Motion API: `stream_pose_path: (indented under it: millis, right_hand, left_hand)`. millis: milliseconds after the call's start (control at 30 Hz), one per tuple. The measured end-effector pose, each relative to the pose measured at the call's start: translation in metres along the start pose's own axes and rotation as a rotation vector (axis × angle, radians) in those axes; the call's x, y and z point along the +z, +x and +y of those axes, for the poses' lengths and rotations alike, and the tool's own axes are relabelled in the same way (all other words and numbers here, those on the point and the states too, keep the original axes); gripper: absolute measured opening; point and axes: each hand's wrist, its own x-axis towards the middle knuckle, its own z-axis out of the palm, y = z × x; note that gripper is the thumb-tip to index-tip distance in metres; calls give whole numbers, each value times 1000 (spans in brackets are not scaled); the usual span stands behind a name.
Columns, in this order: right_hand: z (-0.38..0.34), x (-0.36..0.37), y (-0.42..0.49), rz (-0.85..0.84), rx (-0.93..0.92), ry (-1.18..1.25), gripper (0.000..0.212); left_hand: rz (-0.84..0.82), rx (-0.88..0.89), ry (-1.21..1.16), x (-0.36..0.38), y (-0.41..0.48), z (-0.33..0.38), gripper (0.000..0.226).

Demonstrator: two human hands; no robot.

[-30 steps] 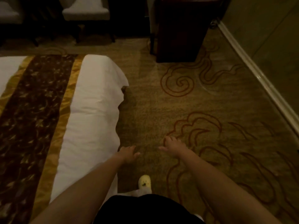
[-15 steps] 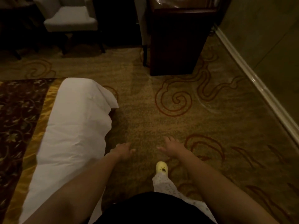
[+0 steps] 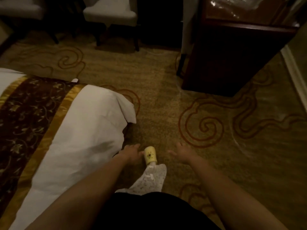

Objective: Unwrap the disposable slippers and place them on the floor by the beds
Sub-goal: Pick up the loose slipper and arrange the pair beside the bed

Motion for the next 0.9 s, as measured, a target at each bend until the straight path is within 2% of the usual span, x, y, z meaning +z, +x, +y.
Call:
stream_pose_path:
  millis: [167, 400, 533, 700, 900]
  right_hand:
    - [-28, -86, 86, 6, -46, -48, 74]
    - [-91, -209, 199, 62, -97, -80, 75]
    - [-128, -262, 246, 17, -164, -100, 75]
    - [-167, -328, 317, -4, -247, -155, 73]
    - [-219, -416, 421, -37, -370, -271, 72]
  left_hand:
    - [8, -26, -6, -84, 78, -6, 62]
    - [111, -39, -159, -222, 151, -16, 60]
    - [97, -76, -173, -280, 187, -22, 61]
    - [81, -173, -184, -335, 243, -38, 61]
    - [205, -277, -373, -421, 310, -52, 59]
